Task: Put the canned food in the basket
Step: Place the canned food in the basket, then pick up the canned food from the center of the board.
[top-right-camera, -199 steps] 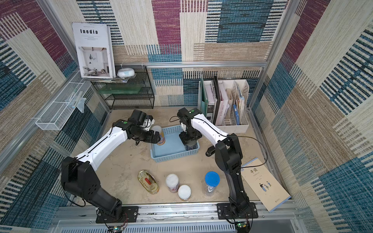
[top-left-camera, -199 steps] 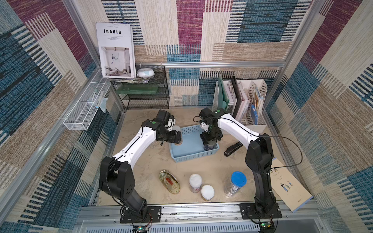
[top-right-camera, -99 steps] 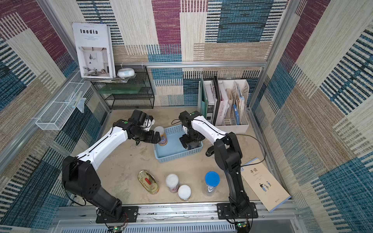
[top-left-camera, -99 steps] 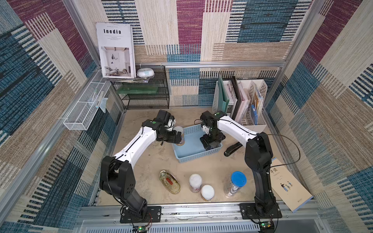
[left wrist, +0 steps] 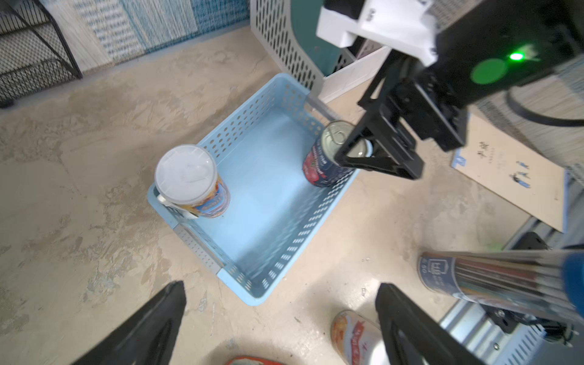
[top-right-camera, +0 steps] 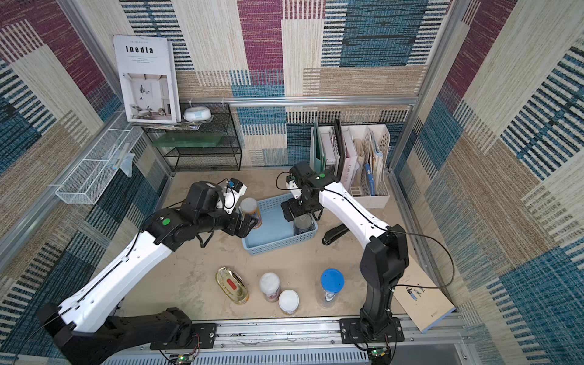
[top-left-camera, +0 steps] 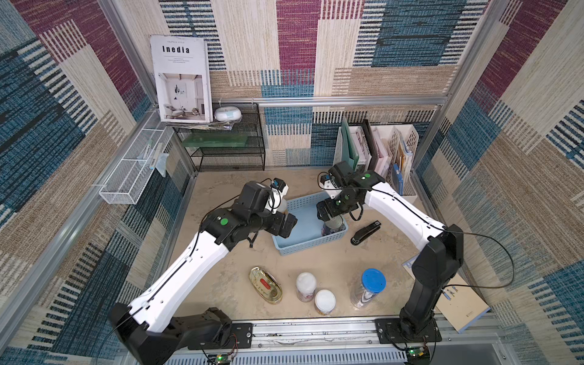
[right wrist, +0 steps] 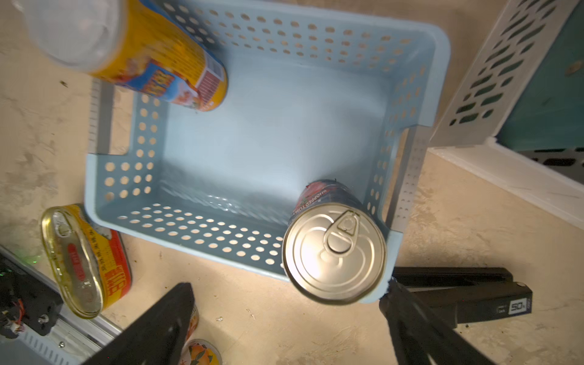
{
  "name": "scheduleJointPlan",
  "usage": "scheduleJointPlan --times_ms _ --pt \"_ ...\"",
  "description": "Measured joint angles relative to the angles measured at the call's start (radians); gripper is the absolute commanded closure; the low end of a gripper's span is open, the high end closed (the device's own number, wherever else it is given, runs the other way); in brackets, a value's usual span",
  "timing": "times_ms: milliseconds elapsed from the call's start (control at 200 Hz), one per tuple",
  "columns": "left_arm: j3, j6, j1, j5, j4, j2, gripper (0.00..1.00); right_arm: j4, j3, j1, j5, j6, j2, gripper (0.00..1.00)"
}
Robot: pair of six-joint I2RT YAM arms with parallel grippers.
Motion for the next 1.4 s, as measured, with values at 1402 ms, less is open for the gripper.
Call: scheduleJointPlan --times_ms 1402 --pt "-0.243 -0.445 -0.673 -0.267 -0.058 0.232 0.01 0.258 -0.418 -0.002 0.021 0.112 -0.377 0.01"
